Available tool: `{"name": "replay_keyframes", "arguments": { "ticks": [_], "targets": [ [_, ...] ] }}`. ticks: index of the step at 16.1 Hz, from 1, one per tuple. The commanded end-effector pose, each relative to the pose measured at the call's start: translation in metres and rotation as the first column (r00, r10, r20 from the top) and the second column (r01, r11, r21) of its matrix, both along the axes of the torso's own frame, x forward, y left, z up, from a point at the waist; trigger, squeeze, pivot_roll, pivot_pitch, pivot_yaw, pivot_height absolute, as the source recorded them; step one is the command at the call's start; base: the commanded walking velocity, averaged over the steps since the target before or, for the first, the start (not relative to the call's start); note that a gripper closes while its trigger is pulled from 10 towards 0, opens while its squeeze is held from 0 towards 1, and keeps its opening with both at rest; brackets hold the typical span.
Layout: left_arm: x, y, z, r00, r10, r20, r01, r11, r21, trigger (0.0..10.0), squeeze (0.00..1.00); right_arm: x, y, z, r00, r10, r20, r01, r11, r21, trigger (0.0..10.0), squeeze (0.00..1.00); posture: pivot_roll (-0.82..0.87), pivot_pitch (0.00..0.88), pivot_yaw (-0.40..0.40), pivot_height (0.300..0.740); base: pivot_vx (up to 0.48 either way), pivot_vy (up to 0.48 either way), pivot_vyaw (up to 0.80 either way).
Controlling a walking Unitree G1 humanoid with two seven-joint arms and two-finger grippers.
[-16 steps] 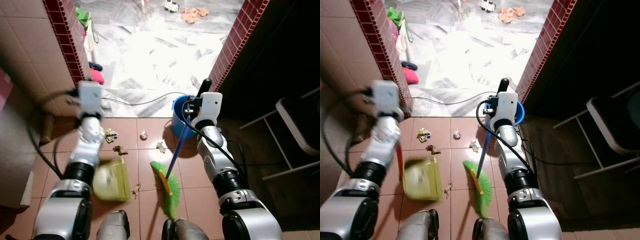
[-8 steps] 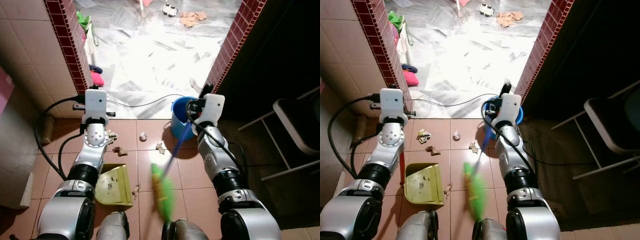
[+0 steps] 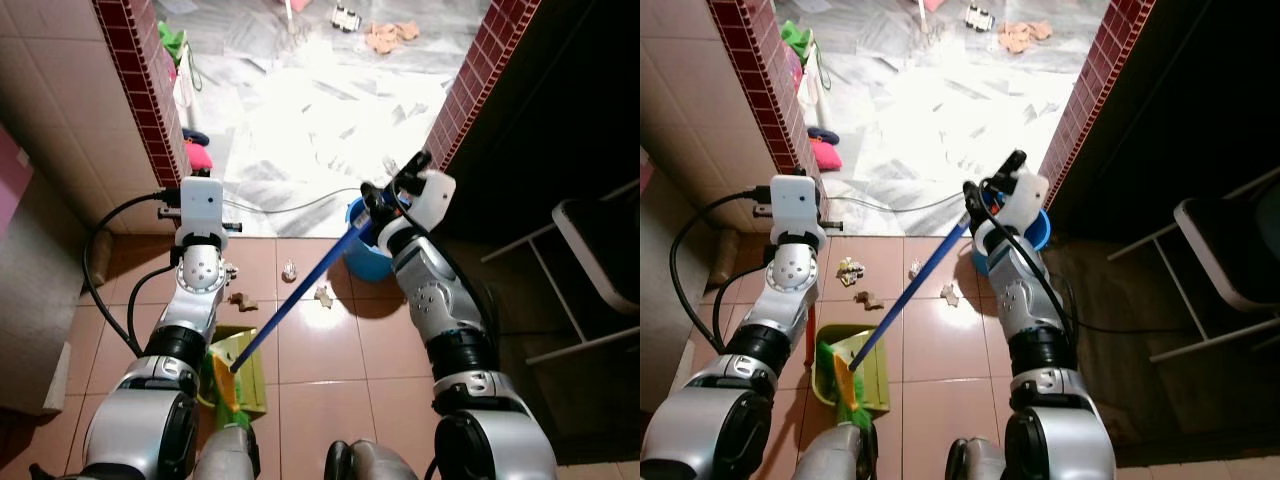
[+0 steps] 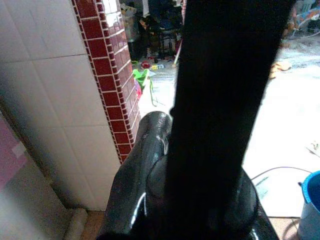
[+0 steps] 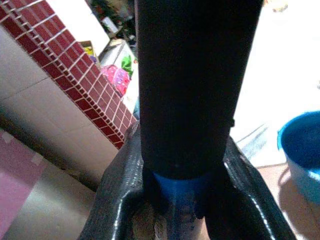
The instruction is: Sweep floor
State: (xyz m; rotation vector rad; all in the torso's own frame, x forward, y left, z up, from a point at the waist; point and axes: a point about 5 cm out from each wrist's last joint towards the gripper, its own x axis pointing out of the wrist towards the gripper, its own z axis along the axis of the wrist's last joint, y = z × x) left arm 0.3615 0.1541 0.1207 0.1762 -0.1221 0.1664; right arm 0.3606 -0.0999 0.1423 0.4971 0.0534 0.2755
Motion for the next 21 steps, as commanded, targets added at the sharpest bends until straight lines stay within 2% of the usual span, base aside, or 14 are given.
{"name": "replay_keyframes", "arguments": {
  "ticks": [1, 2, 3, 5, 9, 11, 13, 15, 17, 18, 19, 21],
  "targets": [
    [-0.002, -0.005, -0.011, 0.999, -0.001, -0.054, -0.005, 0.994, -0.113, 10.0, 0.0, 0.002, 0.0, 0.03, 0.982, 0.03, 0.185, -0.01, 0.994, -0.112, 10.0, 0.0, -0.02, 0.111, -0.092, 0.74, 0.0, 0.0, 0.0],
    [-0.001, 0.0, -0.01, 0.998, 0.015, -0.058, -0.025, 0.985, -0.171, 10.0, 0.0, 0.002, -0.002, 0.04, 0.966, 0.046, 0.256, 0.004, 0.981, -0.192, 10.0, 0.0, -0.02, 0.111, -0.09, 0.74, 0.0, 0.0, 0.0],
    [0.0, 0.006, -0.01, 0.997, 0.028, -0.073, -0.046, 0.968, -0.249, 10.0, 0.0, 0.004, -0.005, 0.048, 0.952, 0.037, 0.305, 0.037, 0.972, -0.233, 10.0, 0.0, -0.02, 0.11, -0.09, 0.74, 0.0, 0.0, 0.0],
    [0.001, 0.009, -0.012, 0.996, 0.02, -0.092, -0.049, 0.944, -0.325, 10.0, 0.0, 0.008, -0.013, 0.054, 0.947, -0.004, 0.321, 0.082, 0.97, -0.23, 10.0, 0.0, -0.02, 0.11, -0.09, 0.74, 0.0, 0.0, 0.0],
    [-0.002, 0.007, -0.018, 0.994, 0.006, -0.108, -0.041, 0.944, -0.328, 10.0, 0.0, 0.011, -0.024, 0.072, 0.928, -0.063, 0.368, 0.151, 0.964, -0.216, 10.0, 0.0, -0.02, 0.106, -0.089, 0.74, 0.0, 0.0, 0.0],
    [-0.003, 0.005, -0.021, 0.993, -0.022, -0.116, -0.021, 0.936, -0.35, 10.0, 0.0, 0.012, -0.025, 0.083, 0.902, -0.06, 0.427, 0.187, 0.947, -0.263, 10.0, 0.0, -0.02, 0.106, -0.089, 0.74, 0.0, 0.0, 0.0],
    [-0.003, 0.004, -0.021, 0.993, -0.035, -0.113, -0.006, 0.938, -0.346, 10.0, 0.0, 0.014, -0.029, 0.088, 0.892, -0.068, 0.447, 0.208, 0.94, -0.272, 10.0, 0.0, -0.02, 0.104, -0.091, 0.74, 0.0, 0.0, 0.0],
    [-0.004, 0.005, -0.022, 0.993, -0.035, -0.117, -0.008, 0.938, -0.347, 10.0, 0.0, 0.017, -0.031, 0.095, 0.891, -0.091, 0.444, 0.214, 0.948, -0.235, 10.0, 0.0, -0.02, 0.104, -0.091, 0.74, 0.0, 0.0, 0.0],
    [-0.005, 0.008, -0.025, 0.992, -0.03, -0.126, -0.015, 0.939, -0.345, 10.0, 0.0, 0.022, -0.036, 0.098, 0.907, -0.146, 0.396, 0.218, 0.965, -0.144, 10.0, 0.0, -0.02, 0.097, -0.089, 0.74, 0.0, 0.0, 0.0],
    [-0.005, 0.008, -0.025, 0.992, -0.03, -0.126, -0.016, 0.939, -0.344, 10.0, 0.0, 0.022, -0.038, 0.098, 0.907, -0.153, 0.392, 0.221, 0.966, -0.135, 10.0, 0.0, -0.02, 0.097, -0.089, 0.74, 0.0, 0.0, 0.0],
    [-0.005, 0.009, -0.024, 0.993, -0.022, -0.119, -0.019, 0.941, -0.337, 10.0, 0.0, 0.025, -0.045, 0.102, 0.905, -0.182, 0.385, 0.243, 0.963, -0.118, 10.0, 0.0, -0.02, 0.097, -0.09, 0.74, 0.0, 0.0, 0.0],
    [-0.005, 0.009, -0.022, 0.995, -0.031, -0.097, -0.004, 0.939, -0.343, 10.0, 0.0, 0.024, -0.047, 0.102, 0.895, -0.161, 0.416, 0.254, 0.951, -0.178, 10.0, 0.0, -0.02, 0.098, -0.089, 0.74, 0.0, 0.0, 0.0]
  ]
}}
